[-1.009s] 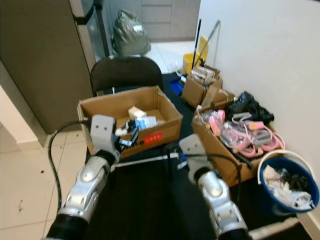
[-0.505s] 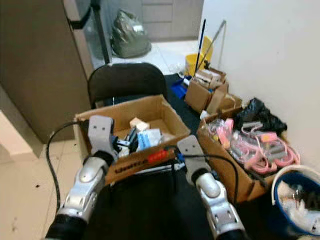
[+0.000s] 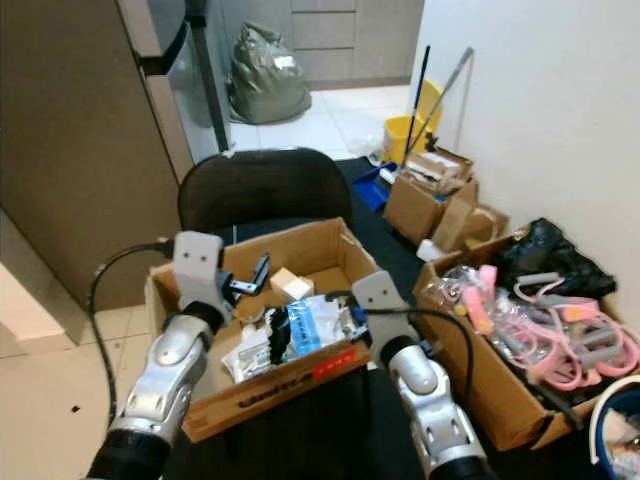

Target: Picking trash to rubbish bin

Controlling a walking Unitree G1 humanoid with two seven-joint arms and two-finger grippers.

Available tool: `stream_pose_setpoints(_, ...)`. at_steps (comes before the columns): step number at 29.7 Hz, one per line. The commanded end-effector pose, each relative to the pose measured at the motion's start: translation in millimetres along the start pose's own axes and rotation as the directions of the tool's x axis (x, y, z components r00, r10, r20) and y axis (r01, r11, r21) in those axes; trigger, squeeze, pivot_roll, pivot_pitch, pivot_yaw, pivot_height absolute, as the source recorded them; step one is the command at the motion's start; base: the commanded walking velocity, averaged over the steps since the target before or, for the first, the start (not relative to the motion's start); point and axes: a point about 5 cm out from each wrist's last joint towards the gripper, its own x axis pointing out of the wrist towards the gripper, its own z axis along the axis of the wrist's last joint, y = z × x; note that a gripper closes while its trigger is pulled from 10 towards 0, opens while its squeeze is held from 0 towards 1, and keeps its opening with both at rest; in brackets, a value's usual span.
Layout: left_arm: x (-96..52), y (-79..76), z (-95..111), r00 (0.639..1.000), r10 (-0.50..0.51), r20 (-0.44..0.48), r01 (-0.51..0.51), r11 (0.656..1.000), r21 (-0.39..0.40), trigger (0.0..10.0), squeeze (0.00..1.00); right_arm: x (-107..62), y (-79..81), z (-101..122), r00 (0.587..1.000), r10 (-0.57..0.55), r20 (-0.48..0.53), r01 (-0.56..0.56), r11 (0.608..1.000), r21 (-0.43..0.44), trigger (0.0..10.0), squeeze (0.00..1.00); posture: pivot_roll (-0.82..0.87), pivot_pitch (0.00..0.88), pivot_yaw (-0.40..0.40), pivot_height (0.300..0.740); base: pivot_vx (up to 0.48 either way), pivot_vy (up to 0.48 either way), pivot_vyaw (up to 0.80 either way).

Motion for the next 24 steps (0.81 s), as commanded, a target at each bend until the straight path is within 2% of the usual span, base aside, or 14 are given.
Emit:
stream_pose_setpoints(1,-3.0,3.3,-6,1.000,0.010,-0.022,-0.010,1.000,-0.008,10.0,0.00,0.2,2.9,-1,1.000,0.005,-0.005,-0.005,1.000,0.016,10.0,0.00,-0.07,0.060,-0.001,0.740,0.000,0.000,0.00)
stream_pose_setpoints(14,-1.7,-2.4,-7,0.998,-0.037,-0.051,0.039,0.999,0.029,10.0,0.00,1.9,1.9,-1,1.000,0.005,-0.009,-0.004,1.000,0.016,10.0,0.00,-0.06,0.063,-0.005,0.740,0.000,0.000,0.00)
stream_pose_setpoints(15,-2.1,-3.8,-11,0.994,-0.062,-0.086,0.066,0.997,0.042,10.0,0.00,3.0,2.0,-1,1.000,0.009,-0.010,-0.009,1.000,0.017,10.0,0.00,-0.06,0.063,-0.005,0.740,0.000,0.000,0.00)
stream_pose_setpoints(19,-3.1,-6.2,-17,0.985,-0.114,-0.133,0.122,0.991,0.058,10.0,0.00,5.8,2.5,-1,1.000,0.022,-0.013,-0.022,1.000,0.013,10.0,0.00,-0.07,0.062,-0.006,0.740,0.000,0.000,0.00)
stream_pose_setpoints(22,-9.3,-5.2,-30,0.947,-0.202,-0.250,0.227,0.971,0.075,10.0,0.00,21.1,15.0,-2,0.991,0.130,-0.041,-0.131,0.991,-0.017,10.0,0.00,-0.06,0.057,-0.008,0.740,0.000,0.000,0.00)
stream_pose_setpoints(24,-12.4,-5.8,-34,0.931,-0.232,-0.283,0.258,0.964,0.058,10.0,0.00,30.1,21.4,-4,0.983,0.172,-0.066,-0.174,0.984,-0.027,10.0,0.00,-0.06,0.053,-0.013,0.740,0.000,0.000,0.00)
